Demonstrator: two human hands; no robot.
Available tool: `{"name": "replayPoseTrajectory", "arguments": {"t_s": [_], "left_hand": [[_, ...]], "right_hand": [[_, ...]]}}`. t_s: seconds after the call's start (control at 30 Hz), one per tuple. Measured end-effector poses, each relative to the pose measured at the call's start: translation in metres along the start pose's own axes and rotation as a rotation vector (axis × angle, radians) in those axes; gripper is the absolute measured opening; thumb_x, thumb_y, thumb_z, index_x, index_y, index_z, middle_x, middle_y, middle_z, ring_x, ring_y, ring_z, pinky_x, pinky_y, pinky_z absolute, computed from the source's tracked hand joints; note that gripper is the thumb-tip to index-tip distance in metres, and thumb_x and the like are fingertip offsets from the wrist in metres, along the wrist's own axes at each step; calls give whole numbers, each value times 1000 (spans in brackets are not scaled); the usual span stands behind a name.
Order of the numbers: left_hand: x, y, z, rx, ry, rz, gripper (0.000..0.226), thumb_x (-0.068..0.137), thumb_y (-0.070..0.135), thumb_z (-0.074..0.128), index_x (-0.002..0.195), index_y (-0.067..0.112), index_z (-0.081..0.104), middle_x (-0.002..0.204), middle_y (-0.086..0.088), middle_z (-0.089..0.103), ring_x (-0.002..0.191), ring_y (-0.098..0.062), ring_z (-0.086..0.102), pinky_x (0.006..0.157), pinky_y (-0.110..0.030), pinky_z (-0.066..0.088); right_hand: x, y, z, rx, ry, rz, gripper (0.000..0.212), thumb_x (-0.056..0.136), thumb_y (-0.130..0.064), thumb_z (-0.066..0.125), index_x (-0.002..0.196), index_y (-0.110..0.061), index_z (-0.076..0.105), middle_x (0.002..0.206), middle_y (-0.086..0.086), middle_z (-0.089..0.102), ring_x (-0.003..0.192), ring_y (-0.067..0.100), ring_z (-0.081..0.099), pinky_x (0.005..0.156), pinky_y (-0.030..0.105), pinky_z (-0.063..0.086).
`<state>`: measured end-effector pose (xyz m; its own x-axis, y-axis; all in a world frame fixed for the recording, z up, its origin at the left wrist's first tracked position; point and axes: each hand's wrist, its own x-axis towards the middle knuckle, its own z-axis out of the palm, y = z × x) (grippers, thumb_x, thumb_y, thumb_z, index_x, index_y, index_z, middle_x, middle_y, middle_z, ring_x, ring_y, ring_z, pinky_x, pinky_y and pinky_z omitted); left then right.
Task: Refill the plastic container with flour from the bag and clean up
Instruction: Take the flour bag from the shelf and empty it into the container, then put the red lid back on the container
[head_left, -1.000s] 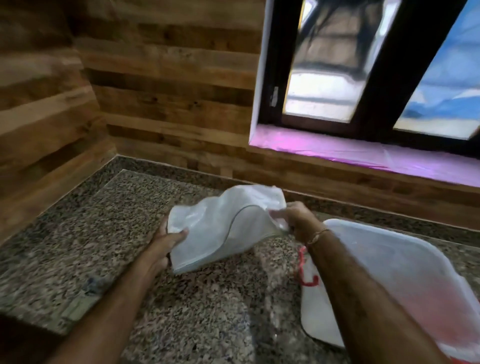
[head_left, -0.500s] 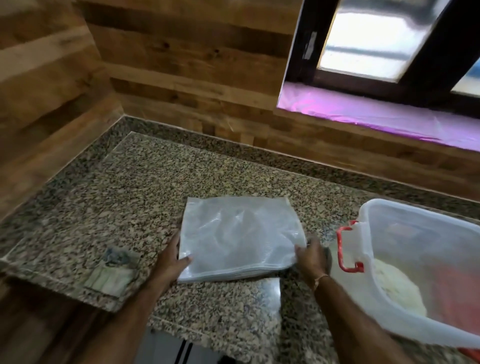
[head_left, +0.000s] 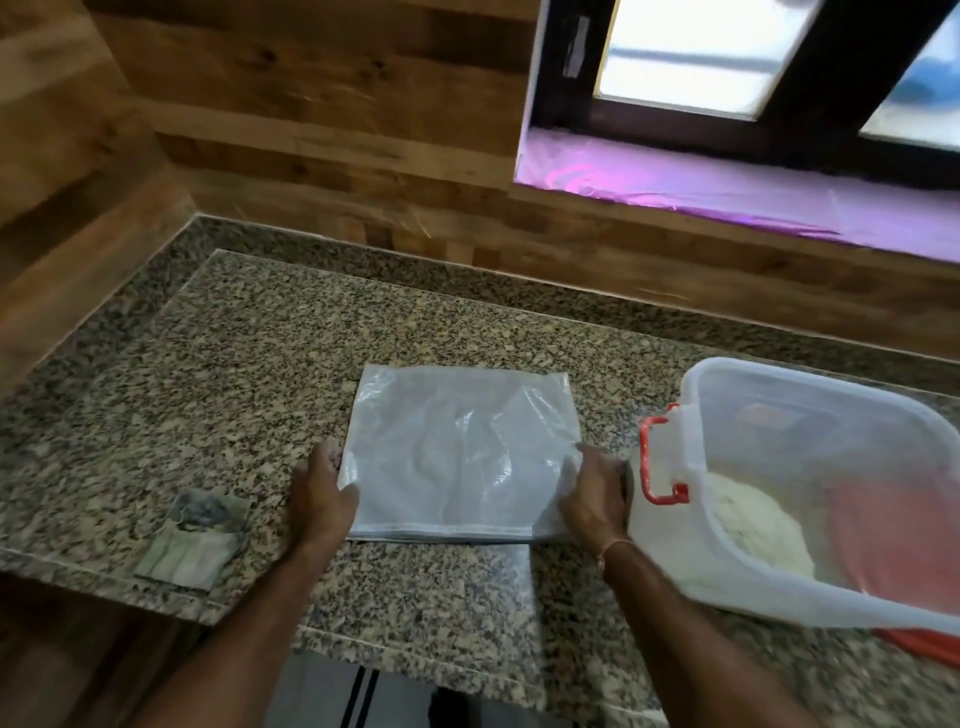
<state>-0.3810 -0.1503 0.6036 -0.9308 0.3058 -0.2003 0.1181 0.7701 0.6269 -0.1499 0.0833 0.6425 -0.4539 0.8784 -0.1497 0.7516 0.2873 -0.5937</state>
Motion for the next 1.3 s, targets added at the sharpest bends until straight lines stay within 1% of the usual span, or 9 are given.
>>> {"name": "replayPoseTrajectory", "arguments": {"t_s": [0.13, 0.27, 0.4, 0.53, 0.63, 0.87, 0.97, 1.13, 1.3], "left_hand": [[-13, 56, -10, -42, 19, 39, 72, 86, 35, 77, 147, 25, 39, 142, -18, 50, 123, -39, 53, 96, -55, 52], [-40, 124, -23, -152, 63, 243, 76, 89, 46, 72, 152, 31, 31, 152, -10, 47, 135, -33, 47, 104, -56, 47], [-90, 200, -26, -180, 132, 428, 71, 91, 45, 70, 151, 31, 35, 153, -7, 46, 138, -29, 45, 108, -48, 43], [-157, 276, 3, -129, 137, 574, 70, 90, 51, 68, 149, 32, 36, 152, -7, 48, 138, -29, 44, 109, -50, 42], [-217, 335, 50, -63, 96, 645, 69, 91, 49, 70, 150, 30, 39, 153, -8, 46, 140, -30, 42, 111, -52, 42], [-327, 431, 182, 21, -116, 780, 77, 91, 61, 62, 156, 35, 29, 159, -3, 41, 143, -28, 37, 114, -53, 35], [-359, 461, 232, 94, -193, 859, 89, 88, 71, 57, 160, 34, 20, 168, -4, 26, 150, -27, 27, 116, -53, 28], [-369, 474, 271, 374, -222, 853, 110, 87, 77, 51, 164, 20, -2, 171, -8, -15, 158, -24, -15, 125, -60, 6], [-369, 474, 273, 432, -211, 833, 111, 87, 76, 52, 164, 17, -3, 170, -9, -21, 157, -26, -20, 127, -53, 1]], "right_hand": [[-18, -34, -11, 77, -61, -168, 66, 93, -22, 68, 151, -17, 36, 147, 12, 38, 130, 25, 46, 110, 31, 39], [-30, -69, -54, 263, 12, -419, 66, 93, -22, 69, 150, -16, 37, 147, 9, 36, 138, 21, 36, 110, 22, 25], [-38, -72, -131, 373, 145, -604, 64, 93, -26, 70, 149, -18, 40, 144, 4, 41, 131, 18, 46, 109, 29, 40], [-40, -9, -228, 416, 306, -646, 60, 90, -26, 73, 144, -16, 48, 140, 4, 49, 127, 18, 52, 105, 30, 45], [-30, 77, -299, 413, 445, -525, 59, 86, -21, 75, 140, -16, 52, 136, 5, 53, 122, 18, 55, 101, 34, 48], [3, 276, -379, 334, 526, -136, 48, 88, -23, 76, 131, -15, 56, 123, 11, 56, 104, 23, 56, 94, 39, 50], [12, 349, -383, 243, 435, 61, 53, 87, -30, 77, 132, -11, 55, 127, 19, 58, 113, 33, 59, 94, 36, 47], [23, 435, -371, 79, 194, 434, 81, 77, -55, 78, 139, -19, 40, 136, 19, 51, 125, 40, 51, 102, 50, 45], [32, 474, -352, 97, 96, 552, 101, 70, -56, 84, 147, -20, 28, 144, 19, 45, 130, 40, 47, 107, 51, 41]]}}
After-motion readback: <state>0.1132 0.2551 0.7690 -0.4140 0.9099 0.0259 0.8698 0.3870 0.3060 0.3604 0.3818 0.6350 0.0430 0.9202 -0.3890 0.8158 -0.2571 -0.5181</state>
